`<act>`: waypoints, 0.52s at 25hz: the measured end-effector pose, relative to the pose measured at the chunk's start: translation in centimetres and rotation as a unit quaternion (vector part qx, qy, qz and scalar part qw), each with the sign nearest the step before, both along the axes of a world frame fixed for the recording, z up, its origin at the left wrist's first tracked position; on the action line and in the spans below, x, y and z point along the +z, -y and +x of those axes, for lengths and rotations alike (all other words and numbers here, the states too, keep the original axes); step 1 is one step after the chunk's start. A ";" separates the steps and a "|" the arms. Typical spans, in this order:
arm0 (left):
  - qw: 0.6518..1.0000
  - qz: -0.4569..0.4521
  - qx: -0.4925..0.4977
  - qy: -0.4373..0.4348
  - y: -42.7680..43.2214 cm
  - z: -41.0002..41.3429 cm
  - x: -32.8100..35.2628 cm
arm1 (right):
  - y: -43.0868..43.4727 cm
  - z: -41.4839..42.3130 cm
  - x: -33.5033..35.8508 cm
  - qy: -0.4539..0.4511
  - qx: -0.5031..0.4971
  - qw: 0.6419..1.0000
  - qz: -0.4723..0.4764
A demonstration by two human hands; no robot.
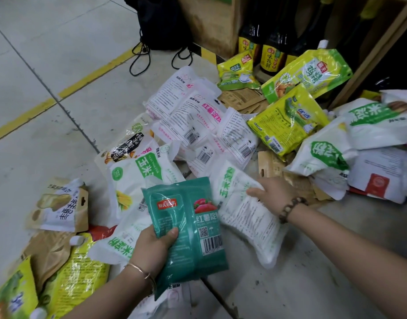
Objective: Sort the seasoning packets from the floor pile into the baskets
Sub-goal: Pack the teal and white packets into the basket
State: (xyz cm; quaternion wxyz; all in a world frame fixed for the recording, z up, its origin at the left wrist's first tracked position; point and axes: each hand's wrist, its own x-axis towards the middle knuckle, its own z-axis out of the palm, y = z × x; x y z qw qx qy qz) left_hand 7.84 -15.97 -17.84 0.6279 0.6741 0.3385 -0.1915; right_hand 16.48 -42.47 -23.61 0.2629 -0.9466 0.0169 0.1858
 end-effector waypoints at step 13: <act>0.993 -0.062 -0.034 0.091 4.6 3.6 0.7 | 3.4 -4.3 3.1 0.149 -0.265 0.925 0.226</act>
